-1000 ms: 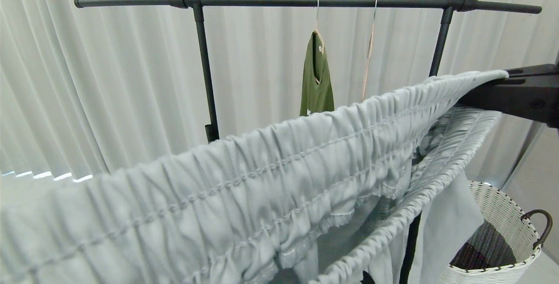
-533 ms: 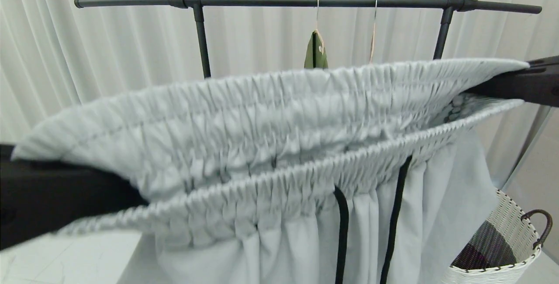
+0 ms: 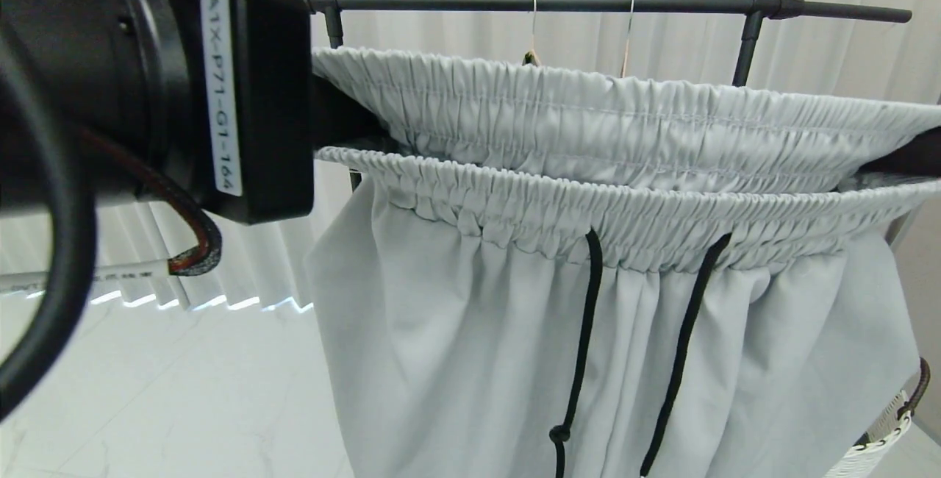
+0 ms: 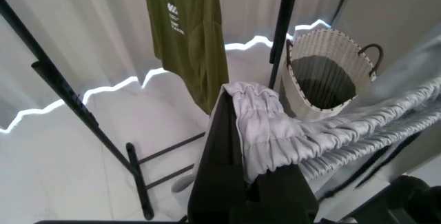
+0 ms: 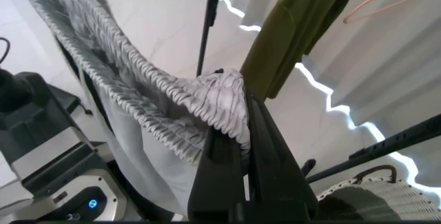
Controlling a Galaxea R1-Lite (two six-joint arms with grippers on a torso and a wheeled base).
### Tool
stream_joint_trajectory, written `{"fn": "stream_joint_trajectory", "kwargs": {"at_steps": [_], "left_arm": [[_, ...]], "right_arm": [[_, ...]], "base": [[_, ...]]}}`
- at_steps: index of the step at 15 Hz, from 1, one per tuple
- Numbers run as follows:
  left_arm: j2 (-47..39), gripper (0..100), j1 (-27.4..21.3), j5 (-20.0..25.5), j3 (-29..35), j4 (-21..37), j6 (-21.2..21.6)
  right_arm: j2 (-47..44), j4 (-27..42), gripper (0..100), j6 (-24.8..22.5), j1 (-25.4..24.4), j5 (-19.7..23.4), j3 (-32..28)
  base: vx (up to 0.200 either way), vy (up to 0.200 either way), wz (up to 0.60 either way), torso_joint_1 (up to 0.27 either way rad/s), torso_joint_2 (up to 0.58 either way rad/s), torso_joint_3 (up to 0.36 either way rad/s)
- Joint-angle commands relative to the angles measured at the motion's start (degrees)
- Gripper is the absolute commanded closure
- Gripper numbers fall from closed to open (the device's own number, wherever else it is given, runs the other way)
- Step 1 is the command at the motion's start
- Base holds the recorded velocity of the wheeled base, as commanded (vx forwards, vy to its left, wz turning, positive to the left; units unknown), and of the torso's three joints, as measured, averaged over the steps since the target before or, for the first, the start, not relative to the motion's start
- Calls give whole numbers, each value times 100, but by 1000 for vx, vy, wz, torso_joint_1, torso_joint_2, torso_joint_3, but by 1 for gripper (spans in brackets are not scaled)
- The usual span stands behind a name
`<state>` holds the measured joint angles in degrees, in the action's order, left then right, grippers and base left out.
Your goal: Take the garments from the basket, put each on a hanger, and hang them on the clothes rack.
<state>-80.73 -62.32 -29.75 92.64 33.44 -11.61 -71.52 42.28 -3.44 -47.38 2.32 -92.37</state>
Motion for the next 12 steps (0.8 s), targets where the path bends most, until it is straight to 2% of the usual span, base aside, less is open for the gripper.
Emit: {"fn": "stream_joint_trajectory", "kwargs": {"at_steps": [1, 6, 7, 12], "left_arm": [[-110, 100, 9, -5, 9, -4, 0], [-75, 100, 18, -14, 9, -4, 0], [-75, 100, 18, -14, 9, -4, 0], [-101, 100, 159, -93, 0, -4, 0]], "right_arm": [[16, 0, 100, 1, -34, 6, 0], [51, 9, 100, 106, -34, -12, 79], [68, 9, 0, 159, -34, -12, 79], [385, -27, 0, 159, -34, 23, 483]], "base": [[0, 0, 0, 0, 0, 0], [0, 0, 0, 0, 0, 0], [0, 0, 0, 0, 0, 0], [0, 0, 0, 0, 0, 0]]}}
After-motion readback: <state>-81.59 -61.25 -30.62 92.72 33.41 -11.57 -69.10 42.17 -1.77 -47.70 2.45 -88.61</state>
